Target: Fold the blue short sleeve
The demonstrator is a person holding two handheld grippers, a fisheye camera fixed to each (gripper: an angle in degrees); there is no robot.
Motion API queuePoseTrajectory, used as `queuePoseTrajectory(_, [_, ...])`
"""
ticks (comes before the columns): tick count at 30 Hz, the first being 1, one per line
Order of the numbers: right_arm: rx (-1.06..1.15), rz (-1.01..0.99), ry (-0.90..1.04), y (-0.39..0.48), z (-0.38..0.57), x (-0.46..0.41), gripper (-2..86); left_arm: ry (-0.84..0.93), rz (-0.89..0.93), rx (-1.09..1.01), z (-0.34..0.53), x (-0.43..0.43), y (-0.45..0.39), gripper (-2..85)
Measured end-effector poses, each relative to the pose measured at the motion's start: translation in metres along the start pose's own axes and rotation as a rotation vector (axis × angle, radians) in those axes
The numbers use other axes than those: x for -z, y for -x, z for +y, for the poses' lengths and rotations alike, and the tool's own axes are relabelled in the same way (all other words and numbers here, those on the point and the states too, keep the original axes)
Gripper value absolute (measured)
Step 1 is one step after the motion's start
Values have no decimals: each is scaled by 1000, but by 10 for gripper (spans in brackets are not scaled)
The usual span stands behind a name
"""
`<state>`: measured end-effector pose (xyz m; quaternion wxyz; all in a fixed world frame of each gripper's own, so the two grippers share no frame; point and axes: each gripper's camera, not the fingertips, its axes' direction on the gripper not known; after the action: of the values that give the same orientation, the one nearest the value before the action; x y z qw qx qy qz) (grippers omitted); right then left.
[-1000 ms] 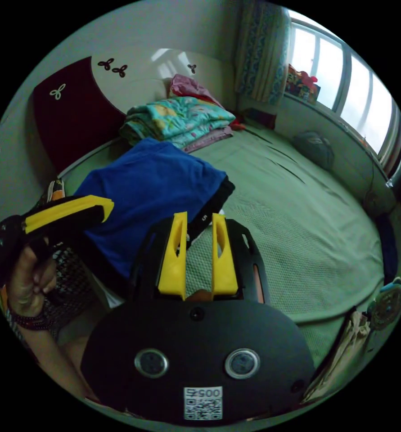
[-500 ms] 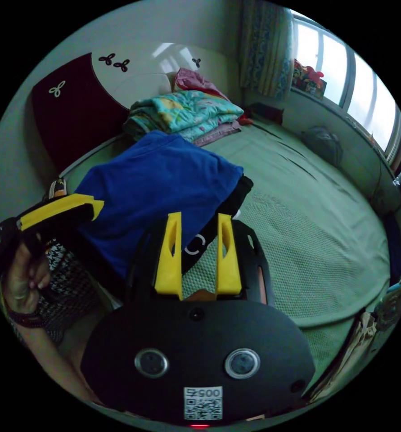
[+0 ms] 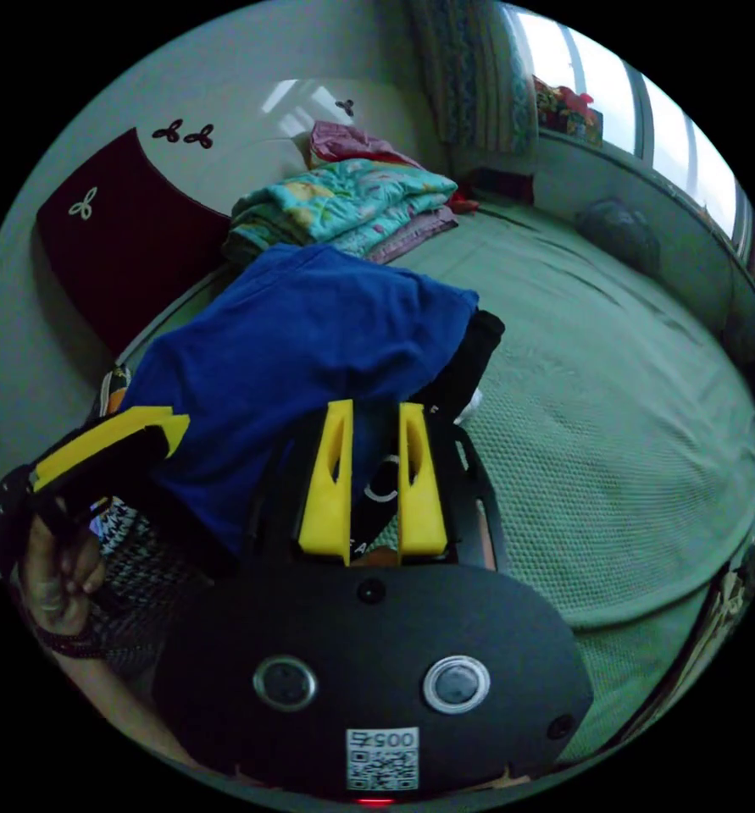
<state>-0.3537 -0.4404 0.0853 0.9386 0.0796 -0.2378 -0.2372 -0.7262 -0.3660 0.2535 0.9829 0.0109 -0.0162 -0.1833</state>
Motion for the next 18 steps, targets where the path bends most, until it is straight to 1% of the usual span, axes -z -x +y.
queuePoseTrajectory(1, [21,5,-28,4,0,4,14,-1,-1,1,-1,-2,-3,82])
queuePoseTrajectory(2, [21,-5,-54,5,-1,7,8,-2,-2,1,-2,-3,-5,82])
queuePoseTrajectory(3, [4,-11,-60,3,-2,8,5,1,-3,-2,-3,-5,-9,82])
queuePoseTrajectory(5, [-73,-20,23,-8,-8,-3,12,4,-4,-8,-4,-9,-17,81])
queuePoseTrajectory(7, [-106,-49,68,-15,-11,-13,29,8,-5,-17,-6,-14,-29,81])
queuePoseTrajectory(9, [-115,-91,49,-20,-13,-14,37,8,-11,-19,-8,-18,-40,81])
queuePoseTrajectory(11, [-92,-95,3,-23,-15,-5,11,7,-9,-22,-10,-22,-52,81])
queuePoseTrajectory(14, [-105,-12,-68,-33,-12,19,-7,11,10,-43,-14,-29,-78,80])
queuePoseTrajectory(16, [-113,61,-80,-45,-10,32,-8,27,48,-76,-17,-37,-105,79])
queuePoseTrajectory(18, [-130,92,-59,-65,-6,42,-9,28,105,-110,-18,-41,-129,76])
